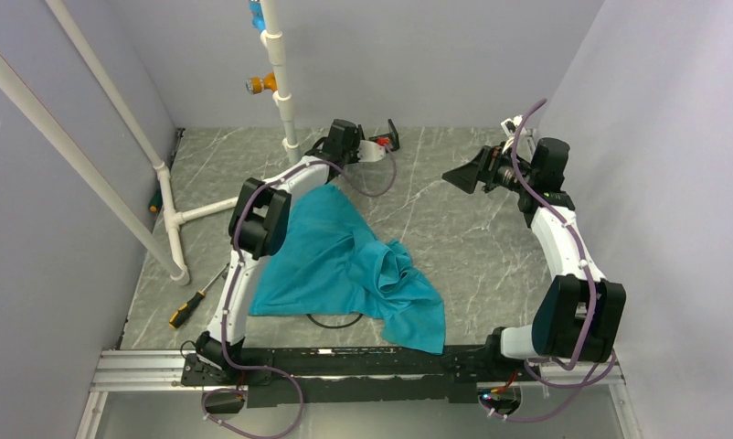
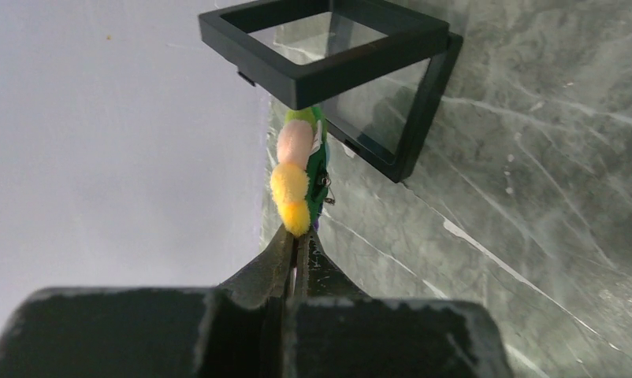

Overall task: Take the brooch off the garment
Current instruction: Place the brooch in the brooch box.

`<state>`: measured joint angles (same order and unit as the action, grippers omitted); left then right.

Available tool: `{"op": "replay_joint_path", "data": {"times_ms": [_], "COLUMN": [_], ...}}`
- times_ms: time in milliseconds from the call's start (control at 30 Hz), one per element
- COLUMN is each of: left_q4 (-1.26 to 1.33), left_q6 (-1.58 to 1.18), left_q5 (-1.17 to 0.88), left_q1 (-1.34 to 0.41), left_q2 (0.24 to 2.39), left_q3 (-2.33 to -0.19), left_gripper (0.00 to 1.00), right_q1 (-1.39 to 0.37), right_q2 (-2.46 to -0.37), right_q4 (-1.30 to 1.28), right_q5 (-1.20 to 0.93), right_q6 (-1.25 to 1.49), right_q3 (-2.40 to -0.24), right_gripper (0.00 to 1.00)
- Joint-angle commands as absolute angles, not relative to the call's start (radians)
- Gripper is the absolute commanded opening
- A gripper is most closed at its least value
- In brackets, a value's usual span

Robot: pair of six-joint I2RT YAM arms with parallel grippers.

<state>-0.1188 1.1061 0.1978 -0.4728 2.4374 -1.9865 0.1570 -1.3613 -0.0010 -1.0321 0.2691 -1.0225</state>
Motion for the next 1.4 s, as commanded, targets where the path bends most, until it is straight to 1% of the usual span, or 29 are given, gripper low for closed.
{"op": "replay_joint_path", "data": {"times_ms": [0,1367], "left_q4": [-0.085,-0.008], "left_q6": [1.132,1.203], "left_q5": [0.181,0.136], "left_q1": [-0.477,-0.488], "left_q2": [2.458,2.54], "left_q3": [-2.04,-2.087], "left_gripper": [0.0,0.0], "right_q1": [0.166,0.179], "right_q2": [-1.365,-1.422], "right_q4": [0.023,0.012], "right_q5": [-1.069,-1.108], "right_q6": [0.265,0.279], "right_q3": [-1.042,-1.06], "right_gripper": [1.0,1.0]}}
